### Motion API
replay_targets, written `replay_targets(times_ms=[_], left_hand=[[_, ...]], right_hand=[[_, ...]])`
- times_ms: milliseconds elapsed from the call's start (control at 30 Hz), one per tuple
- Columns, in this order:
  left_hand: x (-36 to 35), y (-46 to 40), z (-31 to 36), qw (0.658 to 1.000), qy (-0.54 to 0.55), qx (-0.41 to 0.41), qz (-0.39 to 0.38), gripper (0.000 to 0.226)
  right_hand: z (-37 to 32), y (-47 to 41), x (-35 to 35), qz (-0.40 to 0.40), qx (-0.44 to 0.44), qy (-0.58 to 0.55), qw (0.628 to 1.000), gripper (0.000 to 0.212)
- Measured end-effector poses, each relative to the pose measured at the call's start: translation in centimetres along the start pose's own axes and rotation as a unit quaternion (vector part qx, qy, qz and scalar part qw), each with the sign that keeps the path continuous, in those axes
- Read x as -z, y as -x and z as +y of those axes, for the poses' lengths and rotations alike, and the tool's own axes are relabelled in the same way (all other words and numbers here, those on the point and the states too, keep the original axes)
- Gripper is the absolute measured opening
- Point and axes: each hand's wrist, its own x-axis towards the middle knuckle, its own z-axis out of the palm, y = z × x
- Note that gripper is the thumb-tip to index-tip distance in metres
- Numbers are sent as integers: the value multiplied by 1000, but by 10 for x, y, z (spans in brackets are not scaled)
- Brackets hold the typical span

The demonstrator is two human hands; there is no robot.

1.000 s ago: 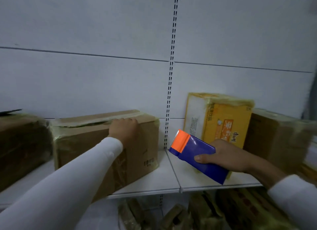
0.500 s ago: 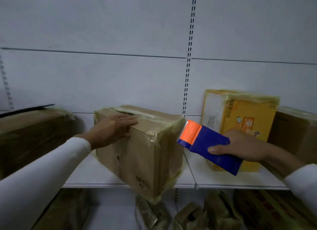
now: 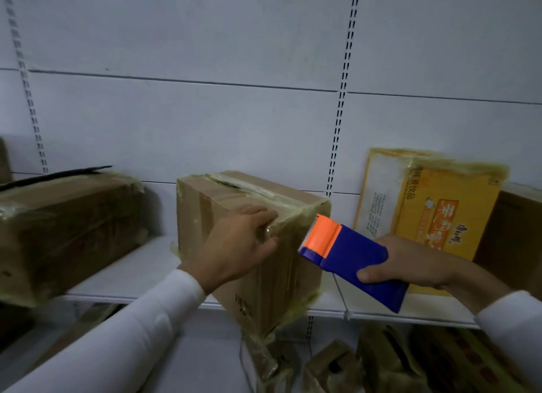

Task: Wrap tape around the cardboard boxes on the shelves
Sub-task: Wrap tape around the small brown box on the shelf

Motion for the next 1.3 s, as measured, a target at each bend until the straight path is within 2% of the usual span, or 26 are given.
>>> replay_targets(times_ms=[100, 200, 267, 400, 600, 800, 900, 967, 1000, 1100, 1133, 1300], left_hand=[[12, 16, -17, 995, 103, -14, -1, 51], [19, 24, -42, 987, 154, -33, -19, 46], [19, 22, -54, 985, 171, -4, -31, 48], [16, 14, -56, 989, 140, 41, -29, 56], [3, 17, -40, 997, 75, 35, 2, 49], [4, 16, -30, 999, 35, 36, 13, 52], [18, 20, -19, 994, 87, 12, 72, 51], [27, 26, -2, 977, 197, -5, 81, 42], [31, 29, 7, 965, 256, 1, 50, 37], [33, 32, 23, 918, 378, 37, -110, 37], [32, 33, 25, 902, 406, 45, -140, 37], [30, 40, 19, 848, 502, 94, -140, 30]], right_hand=[[1, 10, 4, -29, 13, -23, 999, 72], [-5, 19, 5, -52, 31, -45, 997, 65], [-10, 18, 3, -53, 37, -42, 997, 52], [-19, 11, -2, -40, 37, -23, 998, 39], [-18, 20, -2, -32, 17, 6, 999, 54], [-26, 36, -4, -43, 10, 26, 999, 49], [-33, 39, -9, -38, 17, 43, 998, 50], [-39, 38, -14, -46, 21, 56, 997, 51], [-43, 38, -16, -51, 23, 63, 996, 53], [-54, 34, -22, -64, 29, 82, 994, 52], [-57, 33, -24, -68, 31, 86, 994, 49], [-66, 27, -25, -80, 42, 96, 991, 43]])
